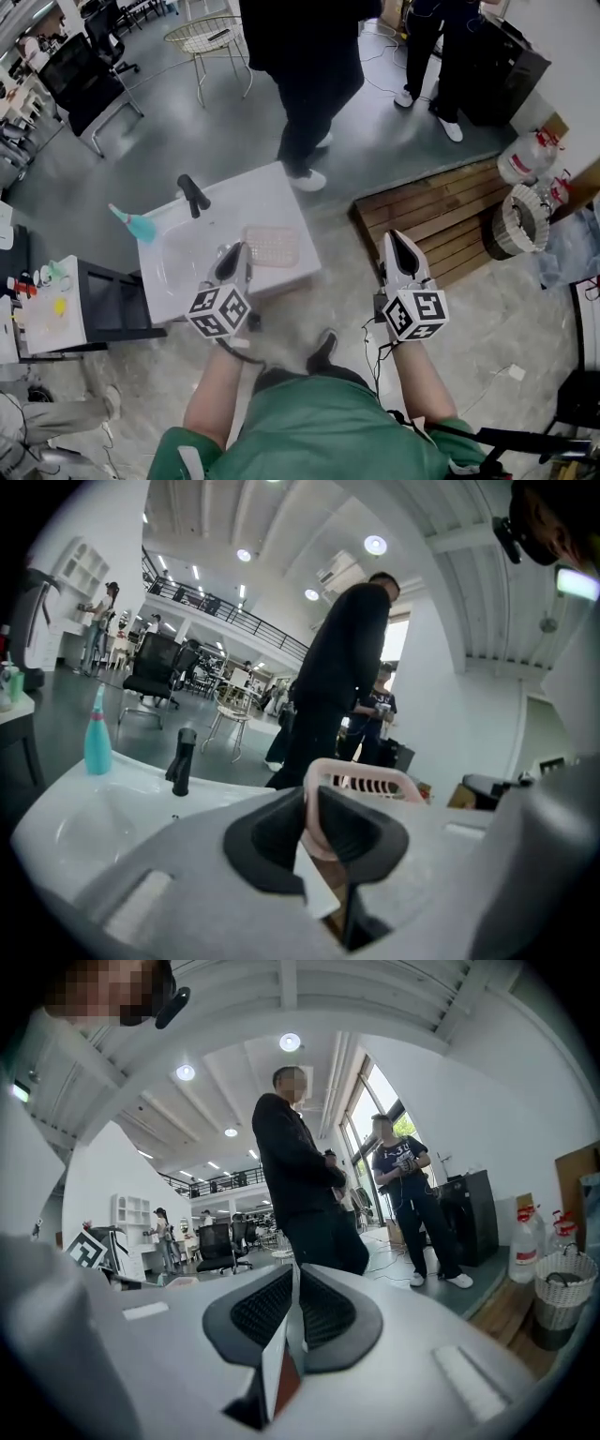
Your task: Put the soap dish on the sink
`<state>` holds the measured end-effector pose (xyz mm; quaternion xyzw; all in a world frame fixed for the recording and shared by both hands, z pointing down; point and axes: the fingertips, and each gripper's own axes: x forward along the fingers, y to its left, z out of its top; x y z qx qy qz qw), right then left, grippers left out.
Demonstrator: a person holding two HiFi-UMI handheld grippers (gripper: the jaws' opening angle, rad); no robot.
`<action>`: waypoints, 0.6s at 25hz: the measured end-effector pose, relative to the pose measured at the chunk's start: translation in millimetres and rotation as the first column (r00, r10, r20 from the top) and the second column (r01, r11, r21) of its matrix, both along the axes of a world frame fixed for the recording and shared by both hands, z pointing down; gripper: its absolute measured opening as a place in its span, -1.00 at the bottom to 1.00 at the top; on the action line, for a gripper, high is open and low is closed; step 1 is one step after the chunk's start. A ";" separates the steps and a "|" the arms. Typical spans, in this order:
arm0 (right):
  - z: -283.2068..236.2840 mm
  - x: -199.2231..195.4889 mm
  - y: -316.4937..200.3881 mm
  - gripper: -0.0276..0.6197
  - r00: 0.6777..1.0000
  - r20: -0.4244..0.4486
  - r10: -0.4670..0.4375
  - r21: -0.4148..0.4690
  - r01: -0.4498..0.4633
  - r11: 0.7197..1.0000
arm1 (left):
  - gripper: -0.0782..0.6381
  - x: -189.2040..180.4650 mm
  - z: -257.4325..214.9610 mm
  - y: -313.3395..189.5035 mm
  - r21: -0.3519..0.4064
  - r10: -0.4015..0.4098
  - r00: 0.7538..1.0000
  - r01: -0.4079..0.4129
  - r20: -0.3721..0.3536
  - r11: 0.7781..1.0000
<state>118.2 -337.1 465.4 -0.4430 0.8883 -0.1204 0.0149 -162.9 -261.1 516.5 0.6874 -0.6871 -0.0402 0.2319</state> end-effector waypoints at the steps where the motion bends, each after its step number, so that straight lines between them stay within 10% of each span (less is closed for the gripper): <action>1: 2.3 1.9 -3.9 -0.84 1.000 0.002 -0.001 -0.006 0.001 1.000 | -0.66 2.2 4.1 -3.9 -0.011 0.000 1.000 0.000 0.005 1.000; 15: 62.5 -1.6 -40.0 -0.84 0.996 -0.040 0.075 -0.111 -0.079 0.991 | -0.66 -3.9 123.5 -66.8 -0.214 0.118 0.993 -0.109 0.030 0.971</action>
